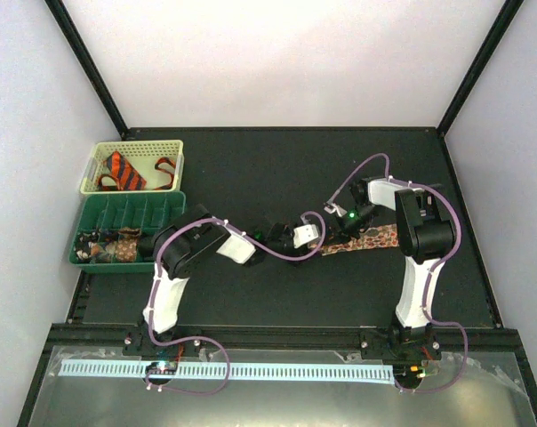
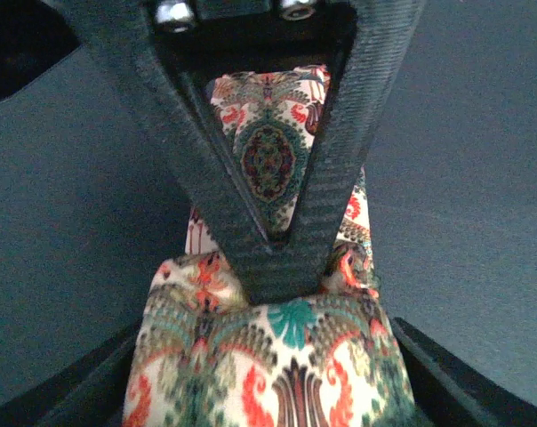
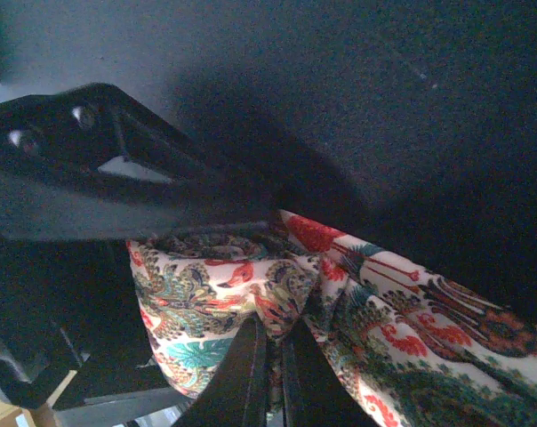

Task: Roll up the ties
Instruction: Roll the tie at the center of the board.

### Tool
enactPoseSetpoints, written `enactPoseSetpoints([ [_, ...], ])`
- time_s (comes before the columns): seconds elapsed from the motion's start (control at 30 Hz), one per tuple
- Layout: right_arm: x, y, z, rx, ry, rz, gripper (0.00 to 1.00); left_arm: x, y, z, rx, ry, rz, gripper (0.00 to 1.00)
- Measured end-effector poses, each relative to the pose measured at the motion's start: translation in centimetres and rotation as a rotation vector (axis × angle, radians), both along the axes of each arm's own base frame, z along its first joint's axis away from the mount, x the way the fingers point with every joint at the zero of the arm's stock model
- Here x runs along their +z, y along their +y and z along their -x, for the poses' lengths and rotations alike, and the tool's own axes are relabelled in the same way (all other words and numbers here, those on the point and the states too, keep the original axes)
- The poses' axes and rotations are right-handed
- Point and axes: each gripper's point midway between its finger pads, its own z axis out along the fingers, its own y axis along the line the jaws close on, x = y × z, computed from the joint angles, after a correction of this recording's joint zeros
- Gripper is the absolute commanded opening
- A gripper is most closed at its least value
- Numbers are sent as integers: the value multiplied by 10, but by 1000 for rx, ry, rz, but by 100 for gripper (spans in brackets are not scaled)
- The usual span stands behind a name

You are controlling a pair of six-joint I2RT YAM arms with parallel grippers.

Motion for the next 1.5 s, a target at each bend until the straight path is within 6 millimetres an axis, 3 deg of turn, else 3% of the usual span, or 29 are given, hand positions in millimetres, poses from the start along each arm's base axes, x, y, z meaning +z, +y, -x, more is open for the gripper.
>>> enactPoseSetpoints([
  [0.1,0,0,0,-2,1,-1,3,0,-6,-1,-10,-4,9,47],
  [0.2,1,1,0,-8,5,-9,14,-1,-5,-1,-14,-17,1,41],
  [0.37,2,5,0,-10,-7,-24,43,0,9,1,2,-45,-59,41],
  [0.5,16,2,2,-28,-67,-34,49,-1,17,5,-8,-49,-91,41],
  [0.63,32,8,-4,-44,-112,-70,47,-2,18,6,-9,-46,-98,43],
  [0.8,32,27,3,-4,-103,-92,41,-2,17,6,-10,-38,-105,43],
  [0.97,22,37,-1,25,-83,-82,22,-2,17,6,-13,-33,-108,44],
  [1.07,17,37,-1,25,-65,-79,2,-2,17,6,-12,-30,-109,44],
  [1.13,18,37,-1,23,-56,-82,1,-2,17,6,-10,-26,-109,47],
  [1.33,16,32,-3,20,-66,-68,1,-1,19,4,-12,-26,-104,68],
  [1.5,9,18,-5,1,-77,-46,1,-1,24,2,-19,-1,-89,77],
])
